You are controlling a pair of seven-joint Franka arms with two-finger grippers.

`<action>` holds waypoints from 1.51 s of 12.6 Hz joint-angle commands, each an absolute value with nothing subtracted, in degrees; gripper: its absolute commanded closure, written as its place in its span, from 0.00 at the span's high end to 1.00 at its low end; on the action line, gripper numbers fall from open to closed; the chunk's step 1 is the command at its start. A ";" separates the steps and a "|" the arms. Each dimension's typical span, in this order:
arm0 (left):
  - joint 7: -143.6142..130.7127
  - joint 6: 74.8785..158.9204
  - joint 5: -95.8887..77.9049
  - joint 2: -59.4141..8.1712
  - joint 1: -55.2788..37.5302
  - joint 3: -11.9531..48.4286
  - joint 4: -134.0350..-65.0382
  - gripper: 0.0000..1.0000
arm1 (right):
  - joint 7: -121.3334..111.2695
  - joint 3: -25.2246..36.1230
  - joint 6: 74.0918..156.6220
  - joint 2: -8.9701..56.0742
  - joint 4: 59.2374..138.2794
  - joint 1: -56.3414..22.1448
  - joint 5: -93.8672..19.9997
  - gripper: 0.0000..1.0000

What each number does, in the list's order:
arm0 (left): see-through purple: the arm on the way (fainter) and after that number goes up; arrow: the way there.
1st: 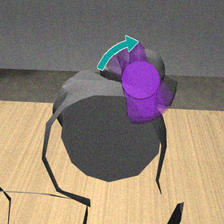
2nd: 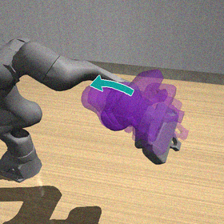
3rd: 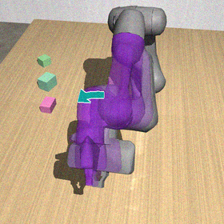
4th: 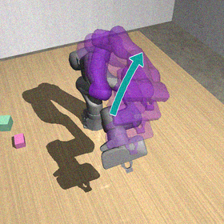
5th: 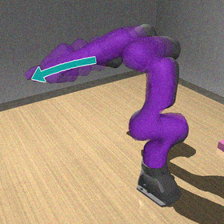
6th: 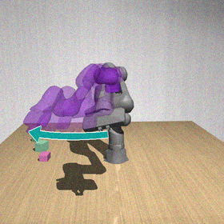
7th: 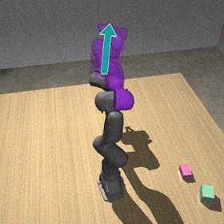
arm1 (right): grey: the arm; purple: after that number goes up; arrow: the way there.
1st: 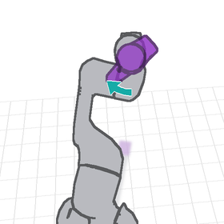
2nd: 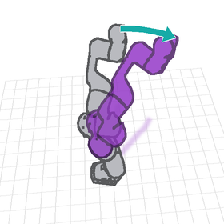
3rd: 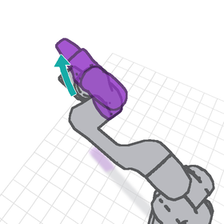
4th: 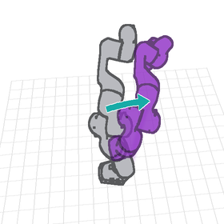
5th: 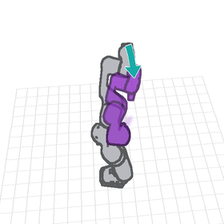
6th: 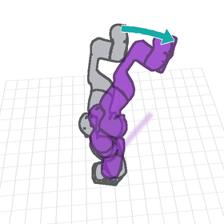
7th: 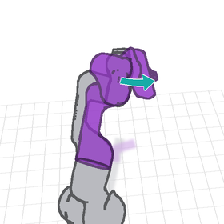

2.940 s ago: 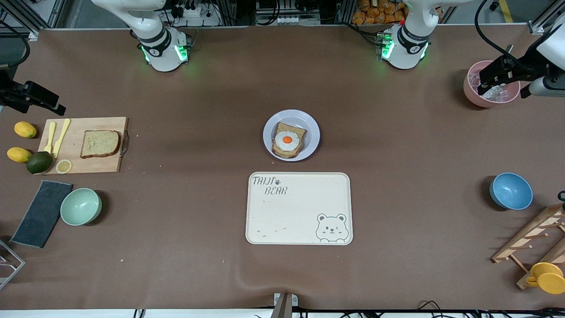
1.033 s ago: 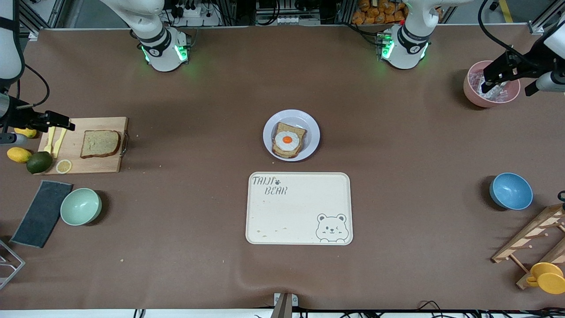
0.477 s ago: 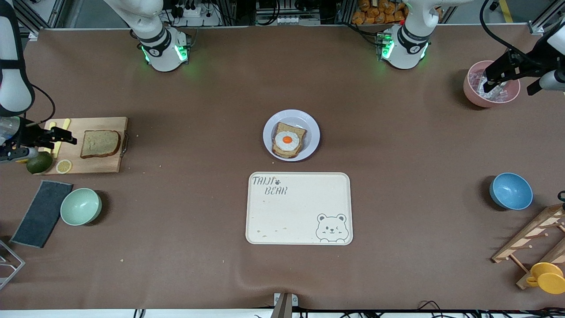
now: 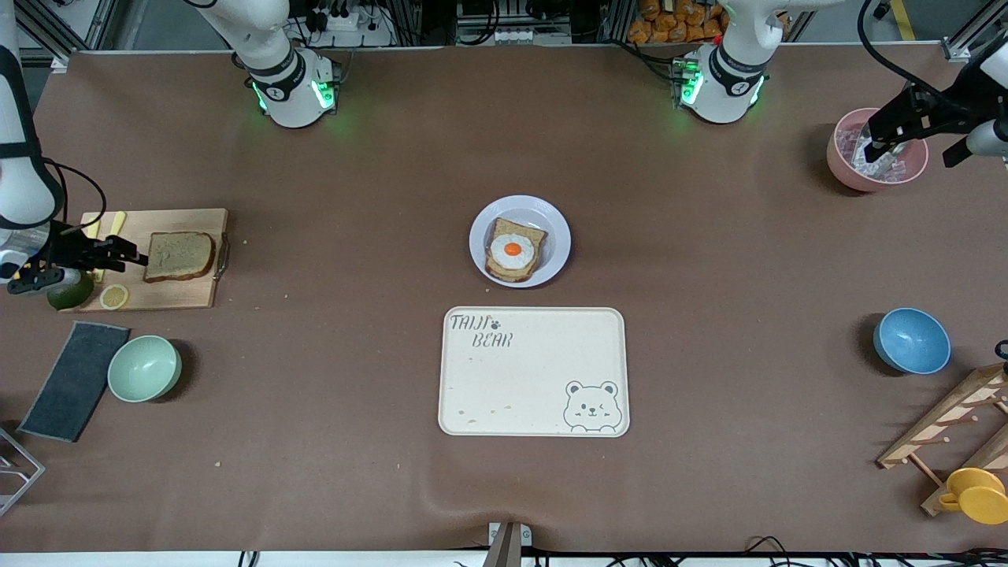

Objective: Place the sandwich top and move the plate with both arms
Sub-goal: 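Lower the right gripper and grasp the bread slice edge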

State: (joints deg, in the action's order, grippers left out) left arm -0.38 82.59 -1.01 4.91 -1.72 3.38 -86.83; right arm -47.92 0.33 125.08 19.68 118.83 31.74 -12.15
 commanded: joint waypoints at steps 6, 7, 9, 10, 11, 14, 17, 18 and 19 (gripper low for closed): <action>-1.67 82.18 -1.49 5.80 -1.93 3.52 -86.92 1.00 | -51.40 -0.62 126.12 23.46 118.21 35.94 -14.94 0.64; -1.67 82.18 -1.49 5.80 -1.93 3.52 -86.92 1.00 | -51.85 -0.62 126.56 24.08 118.21 36.30 -14.94 0.63; -1.67 82.18 -1.49 5.80 -1.93 3.60 -87.01 1.00 | -52.03 -0.62 127.35 24.78 118.39 36.65 -14.94 0.57; -1.67 82.18 -1.49 5.80 -1.93 3.60 -86.92 1.00 | -52.90 -0.62 127.35 25.22 118.30 36.91 -14.94 0.54; -1.67 82.18 -1.49 5.80 -1.93 3.60 -86.92 1.00 | -53.43 -0.62 127.35 25.31 118.30 37.18 -14.94 0.52; -1.67 82.18 -1.49 5.80 -1.93 3.60 -87.01 1.00 | -53.53 -0.62 127.35 25.75 118.39 37.27 -14.94 0.26; -1.67 82.18 -1.58 5.71 -1.93 3.60 -87.01 1.00 | -53.96 -0.70 127.27 26.19 118.48 37.26 -15.03 0.14; -1.67 82.26 -1.58 5.63 -1.93 3.60 -87.01 1.00 | -54.49 -0.70 127.35 26.28 118.82 37.27 -15.03 0.13; -1.67 82.27 -1.58 5.63 -2.02 3.60 -87.01 1.00 | -54.67 -0.70 127.27 26.19 118.83 37.09 -15.03 0.01</action>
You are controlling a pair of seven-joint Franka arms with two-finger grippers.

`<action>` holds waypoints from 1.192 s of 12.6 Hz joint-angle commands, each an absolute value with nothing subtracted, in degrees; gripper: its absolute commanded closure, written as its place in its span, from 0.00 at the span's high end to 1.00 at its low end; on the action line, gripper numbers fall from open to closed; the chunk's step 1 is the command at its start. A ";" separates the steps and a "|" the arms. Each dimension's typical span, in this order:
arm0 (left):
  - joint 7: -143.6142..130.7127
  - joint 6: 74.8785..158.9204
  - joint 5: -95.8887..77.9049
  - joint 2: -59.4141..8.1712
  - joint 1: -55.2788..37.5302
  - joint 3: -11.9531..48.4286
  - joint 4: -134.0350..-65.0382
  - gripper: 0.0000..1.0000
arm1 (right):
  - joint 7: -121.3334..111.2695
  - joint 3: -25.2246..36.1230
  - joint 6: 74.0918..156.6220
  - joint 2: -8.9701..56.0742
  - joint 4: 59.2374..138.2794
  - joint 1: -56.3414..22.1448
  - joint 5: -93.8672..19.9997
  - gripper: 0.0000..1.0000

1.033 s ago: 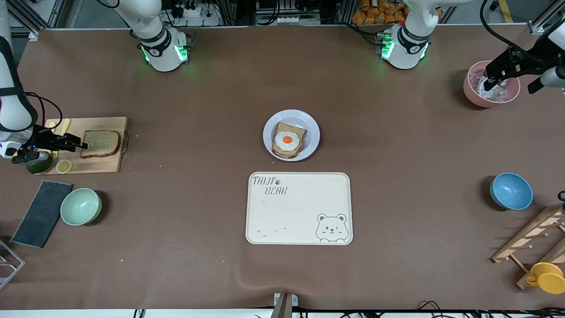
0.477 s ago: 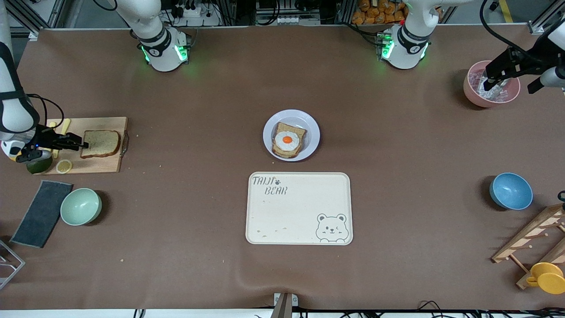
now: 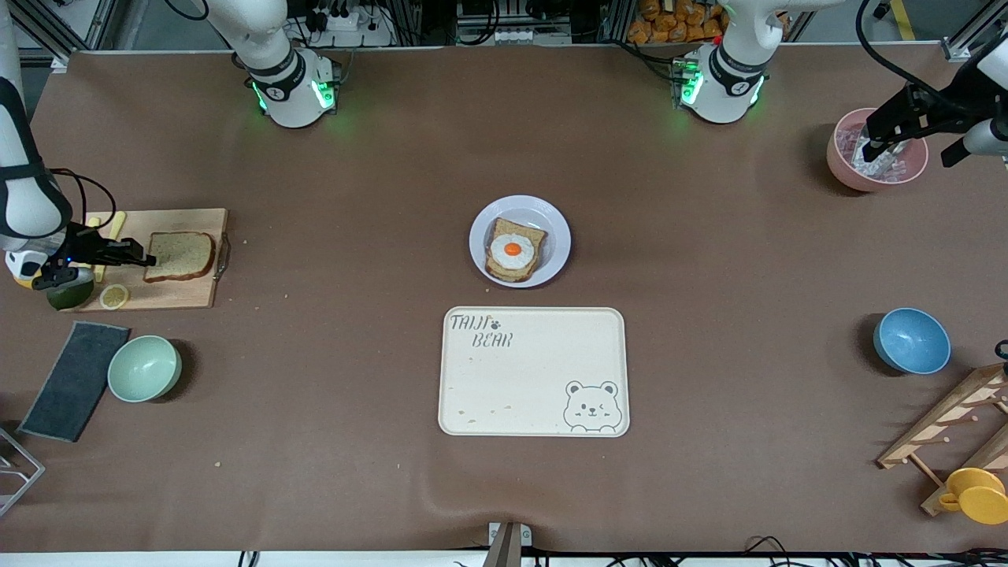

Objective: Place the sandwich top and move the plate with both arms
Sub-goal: 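Lower the right gripper and grasp the bread slice edge, then lift the bread slice and carry it toward the white plate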

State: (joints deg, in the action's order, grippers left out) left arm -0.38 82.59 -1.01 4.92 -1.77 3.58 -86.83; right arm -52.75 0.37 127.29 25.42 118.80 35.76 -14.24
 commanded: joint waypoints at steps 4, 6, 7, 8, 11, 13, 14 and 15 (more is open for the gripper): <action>-1.67 82.18 -1.58 5.62 -2.28 3.60 -87.10 1.00 | -53.62 -1.14 124.38 25.40 118.04 35.78 -15.03 0.00; -1.67 82.18 -1.58 5.54 -2.29 3.69 -87.10 1.00 | -53.53 -1.14 117.98 24.87 114.72 33.50 -15.03 0.00; -1.67 82.18 -1.58 5.62 -2.29 3.69 -87.19 1.00 | -52.57 -1.14 114.56 24.53 112.96 32.27 -15.03 0.00; -1.67 82.18 -1.58 5.54 -2.29 3.69 -87.27 1.00 | -50.91 -1.14 111.22 24.00 111.46 30.78 -15.03 0.00; -1.67 82.18 -1.58 5.45 -2.11 3.69 -87.19 1.00 | -43.88 -1.23 100.31 21.10 109.95 25.07 -15.20 0.00; -1.67 82.18 -1.58 5.19 -2.46 3.69 -87.19 1.00 | -39.40 -1.75 97.75 19.35 110.04 21.03 -15.38 0.00; -1.67 82.18 -1.58 5.27 -2.55 3.69 -87.27 1.00 | -37.72 -1.84 96.52 18.20 110.04 18.74 -17.03 0.00; -1.67 82.18 -1.58 5.27 -2.55 3.69 -87.28 1.00 | -37.36 -1.85 94.68 17.50 110.04 15.76 -19.23 0.00</action>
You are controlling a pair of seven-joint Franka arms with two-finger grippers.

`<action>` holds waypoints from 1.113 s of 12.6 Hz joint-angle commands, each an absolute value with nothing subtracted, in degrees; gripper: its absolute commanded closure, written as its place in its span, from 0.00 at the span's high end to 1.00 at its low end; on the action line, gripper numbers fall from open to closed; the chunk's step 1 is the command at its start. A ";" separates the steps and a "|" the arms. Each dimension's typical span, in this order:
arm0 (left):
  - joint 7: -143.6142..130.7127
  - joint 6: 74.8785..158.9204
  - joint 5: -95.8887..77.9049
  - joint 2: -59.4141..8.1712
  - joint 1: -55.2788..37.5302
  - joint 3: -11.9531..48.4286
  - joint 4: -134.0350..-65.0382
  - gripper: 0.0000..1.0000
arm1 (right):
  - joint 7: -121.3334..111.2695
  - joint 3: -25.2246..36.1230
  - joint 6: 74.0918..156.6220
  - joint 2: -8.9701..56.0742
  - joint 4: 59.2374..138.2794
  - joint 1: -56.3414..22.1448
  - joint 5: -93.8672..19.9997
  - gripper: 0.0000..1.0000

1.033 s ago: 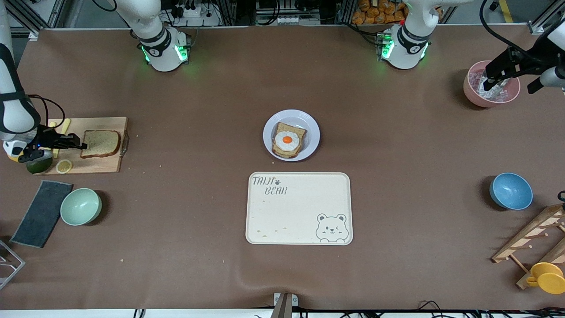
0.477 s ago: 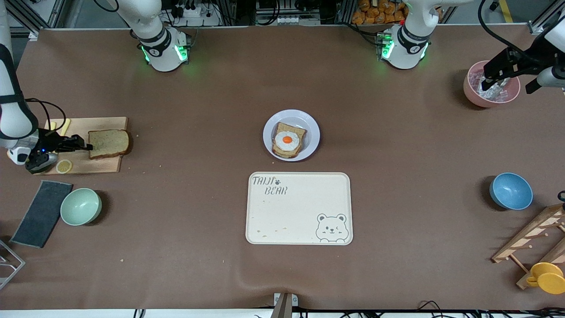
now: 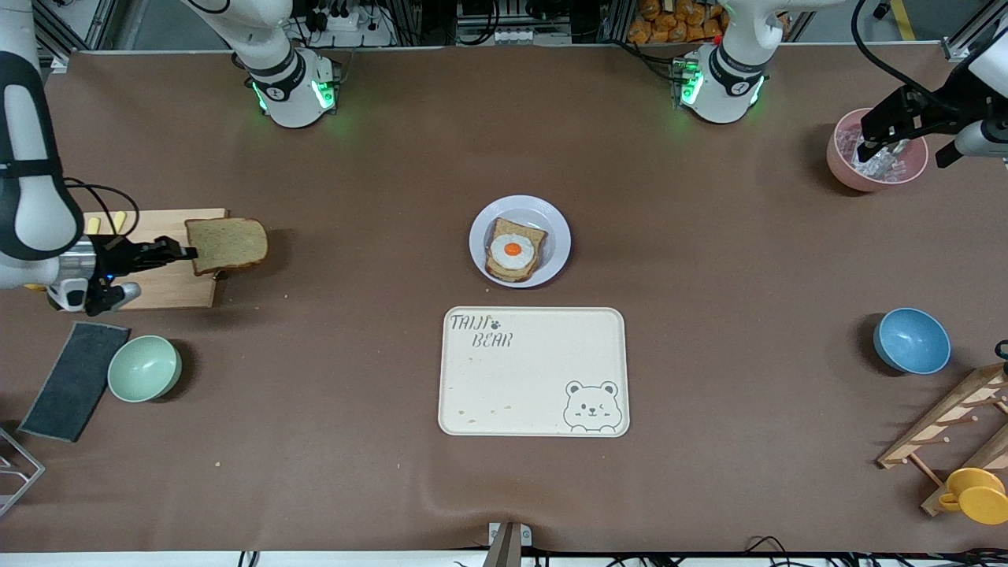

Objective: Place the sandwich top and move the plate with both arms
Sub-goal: 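Lift the bread slice and carry it toward the white plate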

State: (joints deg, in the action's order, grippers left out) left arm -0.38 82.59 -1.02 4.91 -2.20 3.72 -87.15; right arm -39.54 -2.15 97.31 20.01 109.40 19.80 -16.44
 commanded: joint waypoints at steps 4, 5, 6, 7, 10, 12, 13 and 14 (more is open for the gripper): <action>-1.76 82.18 -1.58 5.36 -2.37 3.69 -87.45 1.00 | -26.05 -2.02 93.25 14.95 110.39 5.39 -24.95 0.00; -1.67 82.18 -1.58 5.36 -2.37 3.69 -87.45 1.00 | -24.01 -2.02 93.43 14.85 110.74 2.93 -27.05 0.00; -1.67 82.09 -1.58 5.36 -2.37 3.69 -87.54 1.00 | -23.21 -1.93 93.86 14.85 111.00 0.73 -29.59 0.00; -1.76 82.09 -1.58 5.36 -2.29 3.69 -87.54 1.00 | -22.07 -1.93 94.74 14.94 111.27 -0.51 -31.45 0.00; -1.67 81.91 -1.58 5.45 -1.93 3.69 -87.54 1.00 | -17.42 -2.02 100.26 14.85 113.81 -5.61 -35.23 0.00; -1.67 81.83 -1.58 5.45 -2.02 3.69 -87.54 1.00 | -14.43 -1.93 103.26 14.94 114.08 -9.39 -38.83 0.00; -1.67 81.83 -1.58 5.45 -1.93 3.69 -87.54 1.00 | -14.24 -2.02 104.92 15.38 114.08 -10.62 -40.33 0.00; -1.67 81.83 -1.58 5.54 -1.93 3.69 -87.54 1.00 | -13.98 -2.02 106.59 15.38 114.08 -12.72 -42.78 0.00</action>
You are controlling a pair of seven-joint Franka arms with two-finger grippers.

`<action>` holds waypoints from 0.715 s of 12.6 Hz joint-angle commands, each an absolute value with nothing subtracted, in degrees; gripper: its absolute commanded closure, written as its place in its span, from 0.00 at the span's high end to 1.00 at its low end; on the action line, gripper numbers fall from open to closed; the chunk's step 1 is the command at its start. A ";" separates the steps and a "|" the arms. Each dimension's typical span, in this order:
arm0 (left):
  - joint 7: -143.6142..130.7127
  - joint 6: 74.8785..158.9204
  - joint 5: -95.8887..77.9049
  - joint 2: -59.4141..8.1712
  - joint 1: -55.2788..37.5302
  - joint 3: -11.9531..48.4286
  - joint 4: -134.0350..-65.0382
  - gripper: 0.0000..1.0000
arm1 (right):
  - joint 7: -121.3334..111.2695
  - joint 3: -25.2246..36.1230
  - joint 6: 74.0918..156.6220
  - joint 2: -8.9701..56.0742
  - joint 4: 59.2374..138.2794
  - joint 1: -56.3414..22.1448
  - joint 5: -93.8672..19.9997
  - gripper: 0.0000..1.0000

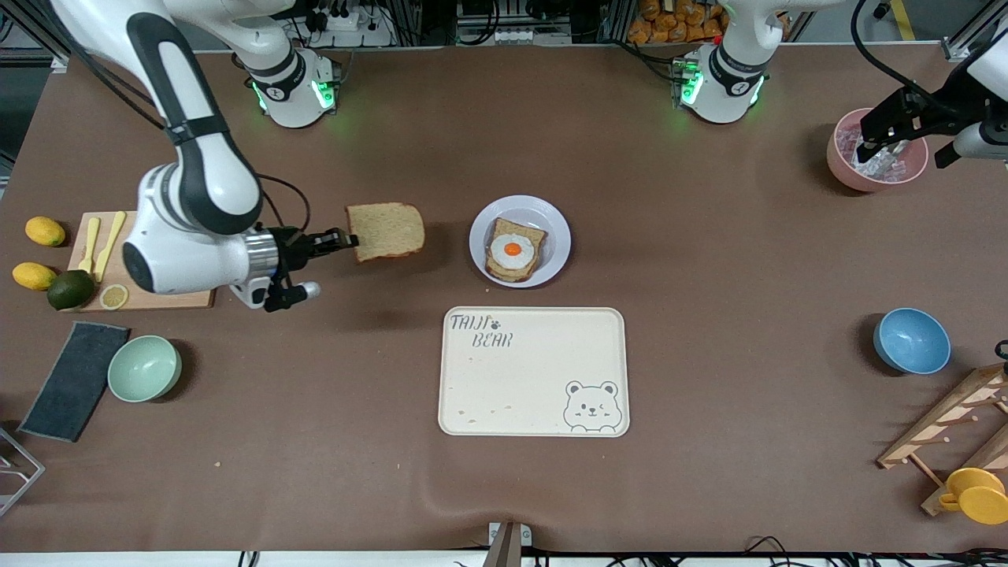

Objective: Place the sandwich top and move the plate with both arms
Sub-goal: 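Lift the bread slice and carry it toward the white plate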

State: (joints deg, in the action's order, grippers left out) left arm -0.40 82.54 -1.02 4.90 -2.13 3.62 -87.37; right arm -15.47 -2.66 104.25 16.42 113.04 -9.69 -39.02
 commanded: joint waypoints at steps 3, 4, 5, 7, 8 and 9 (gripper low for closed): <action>-1.50 81.56 -1.58 5.62 -1.93 3.69 -87.63 1.00 | -10.65 -1.93 112.13 15.56 114.08 -19.49 -48.32 0.00; -1.49 81.56 -1.58 5.62 -1.93 3.69 -87.63 1.00 | -8.55 -1.93 114.67 15.73 114.08 -21.95 -48.86 0.00; -1.49 81.56 -1.58 5.54 -1.93 3.60 -87.63 1.00 | -6.09 -2.02 117.48 16.17 114.08 -23.89 -48.95 0.00; -1.49 81.48 -1.58 5.54 -1.85 3.52 -87.63 1.00 | -5.10 -1.93 121.80 18.01 114.08 -26.80 -50.00 0.00; -1.49 81.47 -1.58 5.54 -1.85 3.52 -87.63 1.00 | -5.10 -2.02 123.03 18.97 114.08 -27.24 -50.10 0.00; -1.58 81.47 -1.58 5.54 -1.85 3.52 -87.63 1.00 | -5.01 -1.93 124.79 19.25 114.08 -28.38 -50.62 0.00</action>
